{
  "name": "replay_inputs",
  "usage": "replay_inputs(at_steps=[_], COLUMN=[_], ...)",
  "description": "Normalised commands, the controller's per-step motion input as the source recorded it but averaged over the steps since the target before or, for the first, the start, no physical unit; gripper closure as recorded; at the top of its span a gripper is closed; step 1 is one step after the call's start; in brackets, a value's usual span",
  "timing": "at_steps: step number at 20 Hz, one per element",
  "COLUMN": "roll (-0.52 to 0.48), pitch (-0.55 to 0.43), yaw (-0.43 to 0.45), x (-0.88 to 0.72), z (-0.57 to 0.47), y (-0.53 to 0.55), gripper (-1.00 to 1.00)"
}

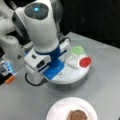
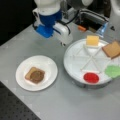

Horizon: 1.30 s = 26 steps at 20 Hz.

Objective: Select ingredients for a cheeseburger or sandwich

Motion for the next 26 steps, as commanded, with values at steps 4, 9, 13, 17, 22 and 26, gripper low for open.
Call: replay_inputs(at_steps=[4, 9, 13, 17, 22, 26], roll=[-0.167, -0.116, -0.034, 0.056, 0.13, 0.159], pitch=[-0.093, -0.053, -0.054, -0.059, -0.096, -0.169], yaw=[0.006, 0.037, -0.023, -0.085, -0.088, -0.073], x=[-0.29, -0.26, -0.26, -0.29, -0.4, -0.49], z=[0.02, 0.09, 0.07, -0.03, -0.13, -0.21], y=[0.35, 0.46, 0.47, 0.36, 0.2, 0.08], gripper=[-1.0, -1.0, -1.0, -1.0, -1.0, -1.0])
